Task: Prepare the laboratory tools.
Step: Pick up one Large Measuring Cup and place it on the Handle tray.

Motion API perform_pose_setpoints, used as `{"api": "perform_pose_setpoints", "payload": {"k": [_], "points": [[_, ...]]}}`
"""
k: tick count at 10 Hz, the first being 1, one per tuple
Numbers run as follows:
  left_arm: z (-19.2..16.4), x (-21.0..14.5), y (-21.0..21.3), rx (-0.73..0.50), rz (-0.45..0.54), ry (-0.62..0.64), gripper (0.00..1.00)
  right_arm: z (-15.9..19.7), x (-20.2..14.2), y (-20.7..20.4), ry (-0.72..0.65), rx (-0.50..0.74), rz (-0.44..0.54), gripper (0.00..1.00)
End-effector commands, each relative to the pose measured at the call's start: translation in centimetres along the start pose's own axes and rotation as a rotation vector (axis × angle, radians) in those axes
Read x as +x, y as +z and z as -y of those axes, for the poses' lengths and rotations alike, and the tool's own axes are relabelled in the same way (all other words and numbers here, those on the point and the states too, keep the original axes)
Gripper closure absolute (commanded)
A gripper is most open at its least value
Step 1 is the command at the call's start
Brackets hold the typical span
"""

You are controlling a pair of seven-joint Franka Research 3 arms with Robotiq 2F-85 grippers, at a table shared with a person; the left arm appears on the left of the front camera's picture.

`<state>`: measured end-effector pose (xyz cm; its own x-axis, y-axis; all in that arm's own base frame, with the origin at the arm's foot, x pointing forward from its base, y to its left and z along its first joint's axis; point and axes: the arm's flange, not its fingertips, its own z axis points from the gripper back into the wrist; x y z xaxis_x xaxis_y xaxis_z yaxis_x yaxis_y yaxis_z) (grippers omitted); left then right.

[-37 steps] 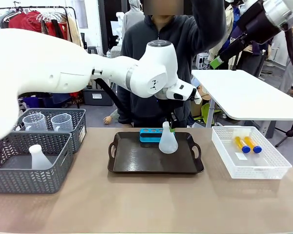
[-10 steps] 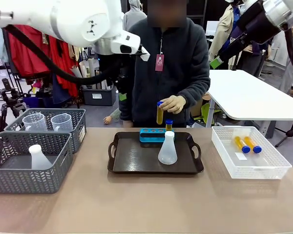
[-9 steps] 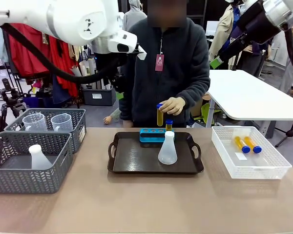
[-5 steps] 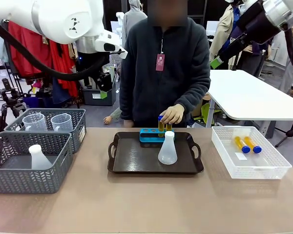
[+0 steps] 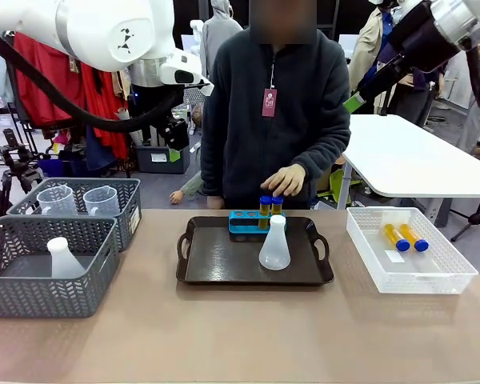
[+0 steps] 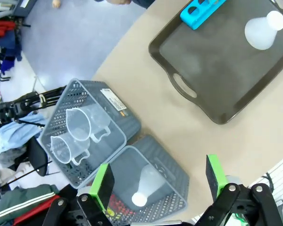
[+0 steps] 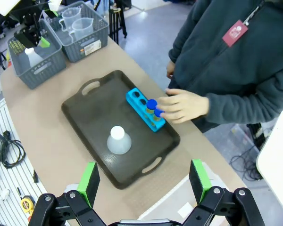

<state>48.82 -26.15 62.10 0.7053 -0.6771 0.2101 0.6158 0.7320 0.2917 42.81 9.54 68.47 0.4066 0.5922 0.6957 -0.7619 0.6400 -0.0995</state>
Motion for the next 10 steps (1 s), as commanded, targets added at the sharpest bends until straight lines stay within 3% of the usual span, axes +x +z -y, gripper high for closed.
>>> {"api": "perform_pose_setpoints", "payload": {"k": [1, 4, 8, 10], "points": [[0.0, 0.0, -0.1, 0.0, -0.002, 0.001, 0.0, 0.1, 0.0, 0.2, -0.001, 0.001, 0.003, 0.0], [-7.2, -0.3, -4.2, -0.104, -0.084, 0.293, 0.0, 0.1, 0.0, 0.2, -0.001, 0.001, 0.003, 0.0], [-12.8, -1.8, -8.7, -0.132, -0.092, 0.476, 0.0, 0.1, 0.0, 0.2, -0.001, 0.001, 0.003, 0.0], [-14.2, -2.6, -11.4, -0.194, -0.143, 0.558, 0.0, 0.1, 0.0, 0.2, -0.001, 0.001, 0.003, 0.0]]}}
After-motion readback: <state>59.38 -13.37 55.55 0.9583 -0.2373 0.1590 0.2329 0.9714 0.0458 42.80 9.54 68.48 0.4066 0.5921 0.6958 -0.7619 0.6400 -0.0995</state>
